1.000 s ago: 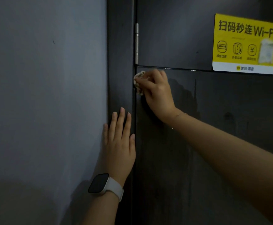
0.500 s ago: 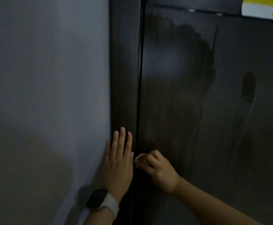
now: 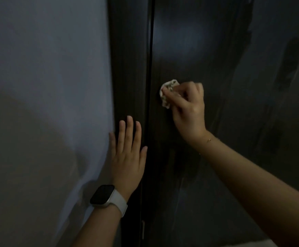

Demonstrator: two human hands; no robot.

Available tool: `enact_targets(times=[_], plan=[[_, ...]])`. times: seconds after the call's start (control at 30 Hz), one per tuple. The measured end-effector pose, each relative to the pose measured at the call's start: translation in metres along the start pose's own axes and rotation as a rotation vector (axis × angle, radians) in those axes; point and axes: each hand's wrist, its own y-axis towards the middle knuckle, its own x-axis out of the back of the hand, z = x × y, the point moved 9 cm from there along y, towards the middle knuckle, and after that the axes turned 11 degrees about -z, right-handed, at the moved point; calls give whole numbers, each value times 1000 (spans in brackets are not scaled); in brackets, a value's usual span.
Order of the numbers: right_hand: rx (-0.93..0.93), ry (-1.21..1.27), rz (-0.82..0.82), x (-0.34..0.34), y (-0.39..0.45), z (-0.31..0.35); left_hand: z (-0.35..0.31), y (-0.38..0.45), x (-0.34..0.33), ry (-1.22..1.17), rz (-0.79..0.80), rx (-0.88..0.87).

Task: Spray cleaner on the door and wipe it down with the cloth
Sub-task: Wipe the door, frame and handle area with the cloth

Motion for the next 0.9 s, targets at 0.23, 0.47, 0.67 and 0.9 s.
enact_targets(times=[0.23,0.47,0.67,0.9], plan=[[181,103,168,-9,-170,45,-7,-75,-28,97,79,3],[102,147,515,-9,-337,50,-5,-129,-54,166,202,-133],[-29,30,207,30,-250,-4,-4,-133,-64,175,154,-106],[-377,40,-40,45,-280,-22,-4,-138,-71,268,140,-110]])
